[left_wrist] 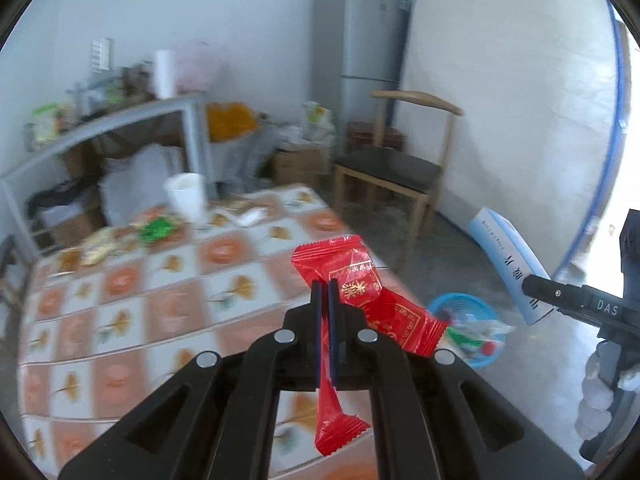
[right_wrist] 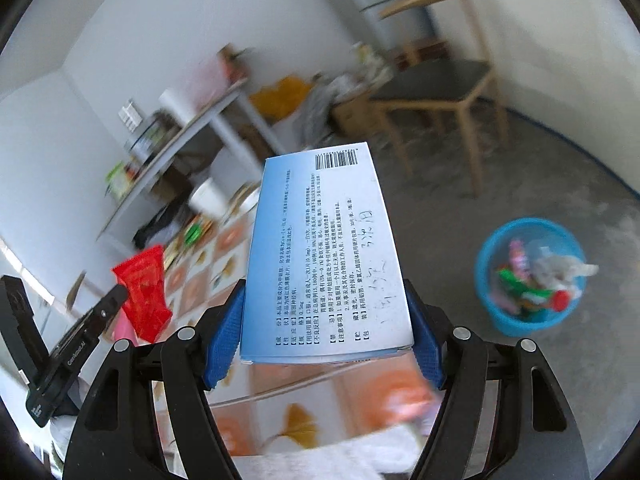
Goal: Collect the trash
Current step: 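Carry the red wrapper and blue box over the blue wastebasket with both grippers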
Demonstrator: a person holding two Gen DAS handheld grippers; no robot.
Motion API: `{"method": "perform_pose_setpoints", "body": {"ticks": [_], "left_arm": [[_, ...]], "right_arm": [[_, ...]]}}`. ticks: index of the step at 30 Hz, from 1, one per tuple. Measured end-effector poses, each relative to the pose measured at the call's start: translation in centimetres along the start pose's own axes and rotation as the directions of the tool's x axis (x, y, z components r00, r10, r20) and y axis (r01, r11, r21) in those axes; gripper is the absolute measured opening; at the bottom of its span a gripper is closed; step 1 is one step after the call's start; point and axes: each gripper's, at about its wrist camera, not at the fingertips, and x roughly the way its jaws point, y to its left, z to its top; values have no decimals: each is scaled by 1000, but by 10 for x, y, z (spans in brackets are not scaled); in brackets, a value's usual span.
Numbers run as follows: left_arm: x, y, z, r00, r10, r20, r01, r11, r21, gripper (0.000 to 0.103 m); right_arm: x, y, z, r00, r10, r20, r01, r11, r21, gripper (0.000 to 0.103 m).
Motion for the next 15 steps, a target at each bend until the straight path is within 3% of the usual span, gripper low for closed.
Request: {"method": "perform_pose_setpoints", "body": {"ticks": [4,7,9,15], "left_arm": [[36,-41,11,989,-122,-77,125,991,35,2],[72,-76,17,967,-198,-163,210,976,60,2],[102,-102,18,943,-238,-234,261,963,70,2],[193,-170,10,842,-306,-444,352,936,23,2]], "right_arm": [[-26,-56,1,995,-83,51,77,991,110,69],[-35,-100,-10,990,-133,48,120,970,211,69],[-36,-124,-18,988,-153,31,139,953,269,69],[-22,-175,-32,983,-184,-16,176,908,381,69]]}}
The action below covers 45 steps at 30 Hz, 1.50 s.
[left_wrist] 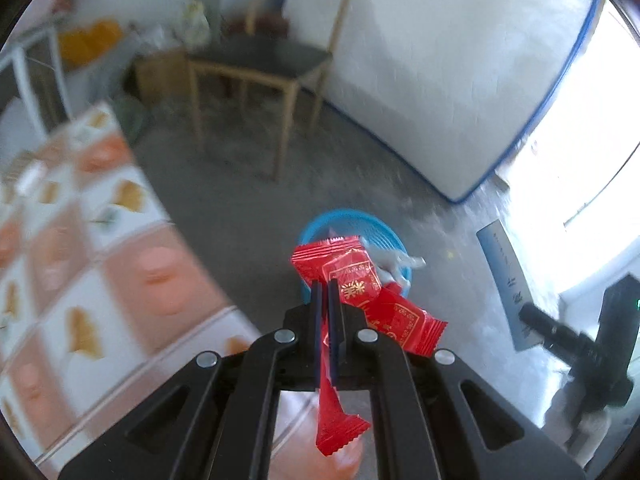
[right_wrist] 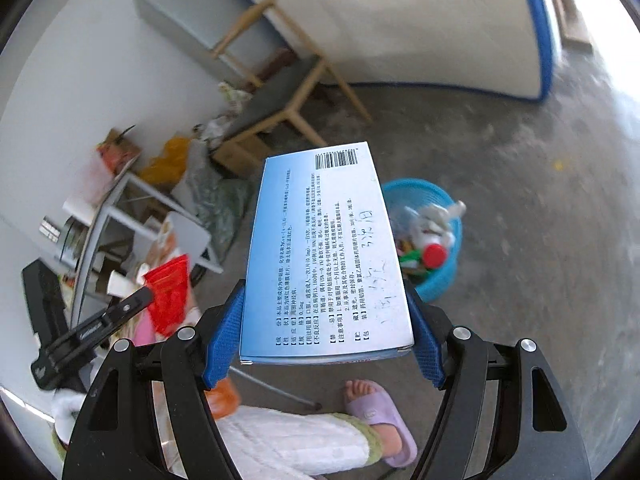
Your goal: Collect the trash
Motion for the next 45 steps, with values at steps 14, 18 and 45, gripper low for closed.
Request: {"method": "perform_pose_setpoints", "body": {"ticks": [14,18,45], "left_arm": [[167,-69,74,987,15,-159,-3,997,75,55],[178,-63,72,986,3,-167,7,998,56,55],[-88,56,-41,981,0,196,-5,1000,24,71]], "right_arm": [[37,-52,20,998,-39,-53,45,993,110,69],[51,-55,22,995,-65,-80,73,992,101,69],[121,-16,14,966,-229,-123,202,959,-200,78]]}}
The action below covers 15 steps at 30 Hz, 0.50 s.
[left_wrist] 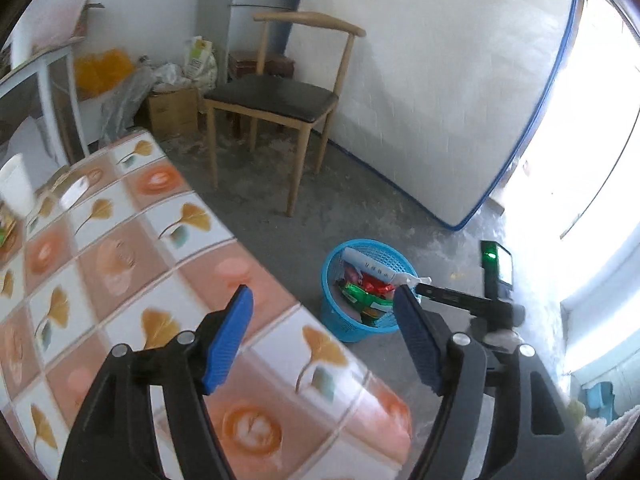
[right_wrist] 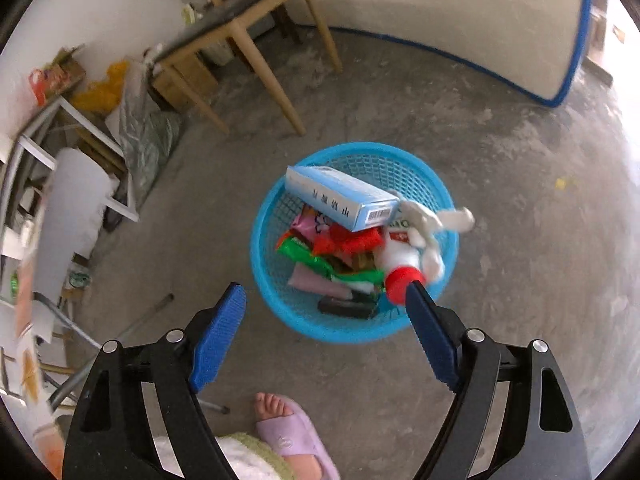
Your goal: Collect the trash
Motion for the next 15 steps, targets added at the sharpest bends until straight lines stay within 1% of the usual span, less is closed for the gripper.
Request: {"method": "perform_pose_setpoints", "body": {"ticks": [1,3,4,5,7,8,9,10,12,13,15], "left_arm": [[-7,0,-4,1000,-2,11,2,1000,-10,71],[-20,1,-11,999,-10,32,10,1000,-23,77],[-27,0,-14,999,-11,45,12,1000,-27,79],[-38,-2,-18,998,-4,67,6,999,-34,82],[-60,-5,-25,994,19,109,-13,999,-52,90],[-72,-6,-28,991,35,131,-27,998,-63,97],[-86,-7,-33,985,55,163,-42,996,-81,97],[-100,-9,-37,978,66,195,-48,994,-95,97],[-120,-10,-46,967,81,240,-54,992,-115,97],[-128,-11,-50,963,92,252,-61,990,-126,97],[-142,-14,-62,957,128,261,-90,984,-152,97]], "right_arm": [[-14,-1,-7,1000,-2,18,2,1000,-6,78],[-38,3,-16,998,-7,55,9,1000,-27,78],[-50,6,-20,997,-4,77,7,999,-39,78],[-65,9,-24,994,2,108,4,999,-52,78],[-103,24,-35,979,15,204,6,995,-101,79],[-123,31,-41,966,23,257,9,992,-123,83],[-154,43,-51,938,48,345,6,988,-154,87],[-169,49,-55,918,63,393,7,985,-172,96],[-208,68,-72,863,89,497,29,974,-225,96],[-220,76,-78,846,102,523,35,969,-245,96],[-241,95,-92,822,133,554,44,954,-295,96]]}}
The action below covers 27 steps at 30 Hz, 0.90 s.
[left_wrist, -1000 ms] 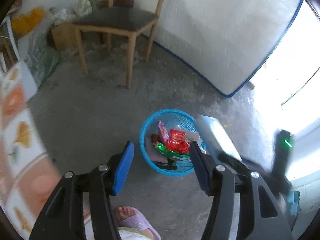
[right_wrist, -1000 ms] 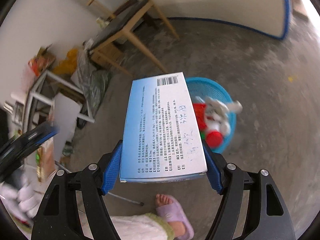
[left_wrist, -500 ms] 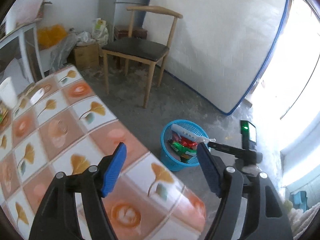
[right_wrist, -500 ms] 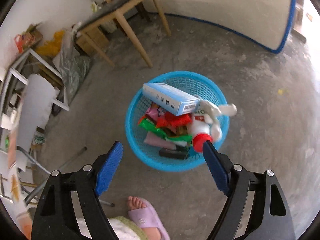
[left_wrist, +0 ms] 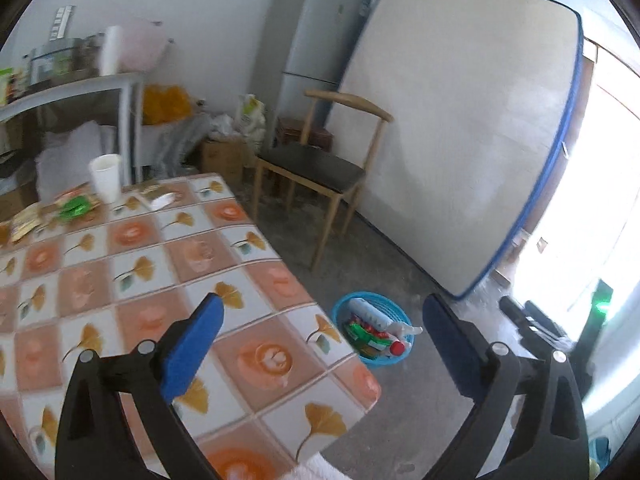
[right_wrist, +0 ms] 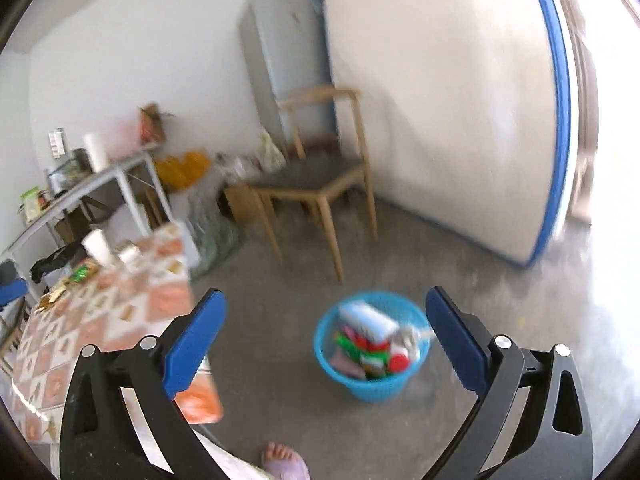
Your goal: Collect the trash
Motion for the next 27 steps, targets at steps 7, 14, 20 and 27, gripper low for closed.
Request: {"method": "perform_pose_setpoints", "body": {"ticks": [7,14,20,27], "left_arm": [[-26,-11,-37,950,312,-3,-310,944,111,97],[-31,10,-76,892,429,-142,-429,903,31,97],[-37,24,-87,883,436,-173,-444,896,-11,97],[-58,35,-77,892,427,-152,-441,894,-78,97]], "right_arm": [[-36,59,-10,988,152,-32,-155,982,-108,96],[-36,108,-42,984,74,-160,-115,958,-264,96],[-24,116,-54,951,18,-310,-104,959,-264,95],[-40,106,-48,942,42,-332,-99,983,-157,95]]}}
